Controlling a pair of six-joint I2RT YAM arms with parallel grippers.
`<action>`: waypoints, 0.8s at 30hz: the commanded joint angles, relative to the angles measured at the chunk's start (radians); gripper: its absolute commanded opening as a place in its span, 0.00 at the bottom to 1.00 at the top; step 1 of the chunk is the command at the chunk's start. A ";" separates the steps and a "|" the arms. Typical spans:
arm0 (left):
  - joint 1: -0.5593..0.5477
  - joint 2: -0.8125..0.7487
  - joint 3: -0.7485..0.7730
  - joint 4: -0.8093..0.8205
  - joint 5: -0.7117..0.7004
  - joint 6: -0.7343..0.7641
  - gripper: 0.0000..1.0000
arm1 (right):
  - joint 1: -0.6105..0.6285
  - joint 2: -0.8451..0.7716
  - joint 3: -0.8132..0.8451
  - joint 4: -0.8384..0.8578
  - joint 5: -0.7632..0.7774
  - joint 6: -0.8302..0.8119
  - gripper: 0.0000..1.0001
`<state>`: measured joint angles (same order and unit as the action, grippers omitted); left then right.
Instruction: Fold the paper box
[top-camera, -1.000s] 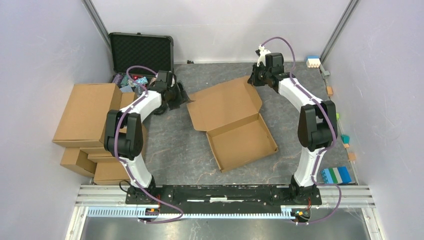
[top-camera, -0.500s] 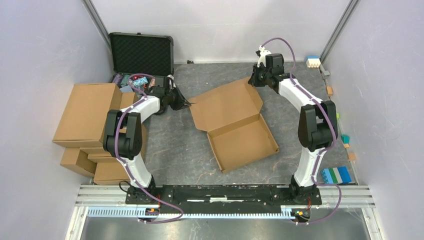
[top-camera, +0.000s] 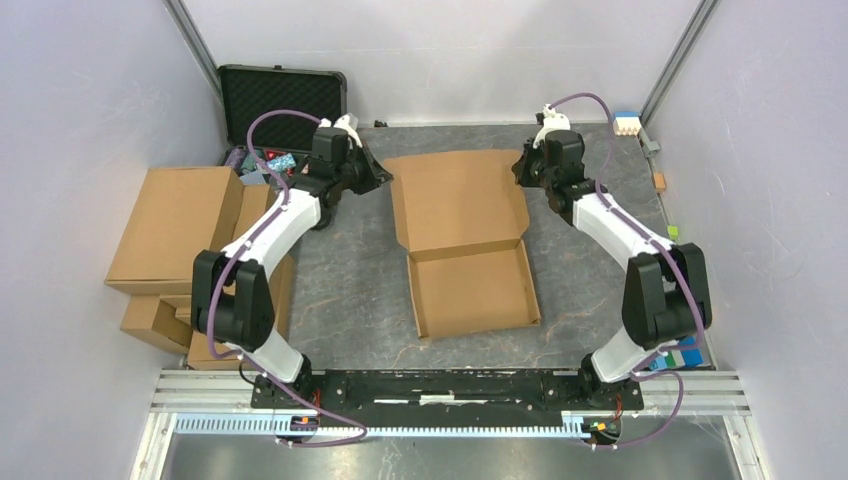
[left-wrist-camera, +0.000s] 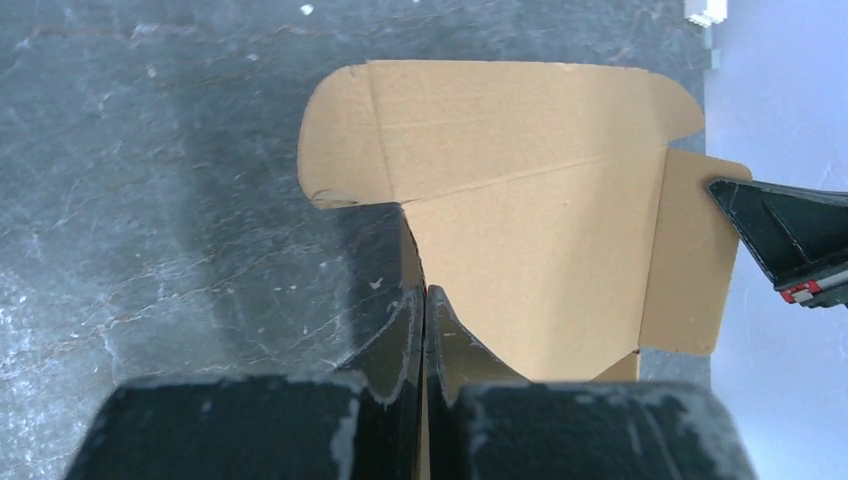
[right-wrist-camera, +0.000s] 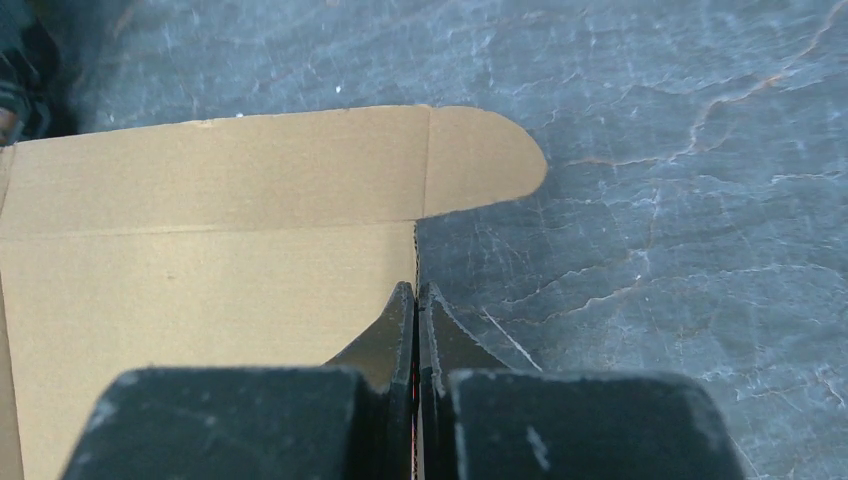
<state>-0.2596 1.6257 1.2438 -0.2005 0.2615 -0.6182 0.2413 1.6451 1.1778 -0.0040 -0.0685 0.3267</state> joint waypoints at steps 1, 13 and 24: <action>-0.068 -0.076 0.058 0.013 -0.104 0.101 0.02 | 0.055 -0.121 -0.092 0.182 0.160 0.045 0.00; -0.223 -0.117 0.010 0.077 -0.280 0.229 0.02 | 0.145 -0.270 -0.309 0.424 0.399 0.049 0.00; -0.243 -0.020 0.225 0.121 -0.309 0.311 0.02 | 0.208 -0.242 -0.322 0.738 0.632 -0.060 0.00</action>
<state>-0.4896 1.5719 1.3354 -0.1673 -0.0700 -0.3916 0.4362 1.4075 0.8562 0.4660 0.5011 0.3145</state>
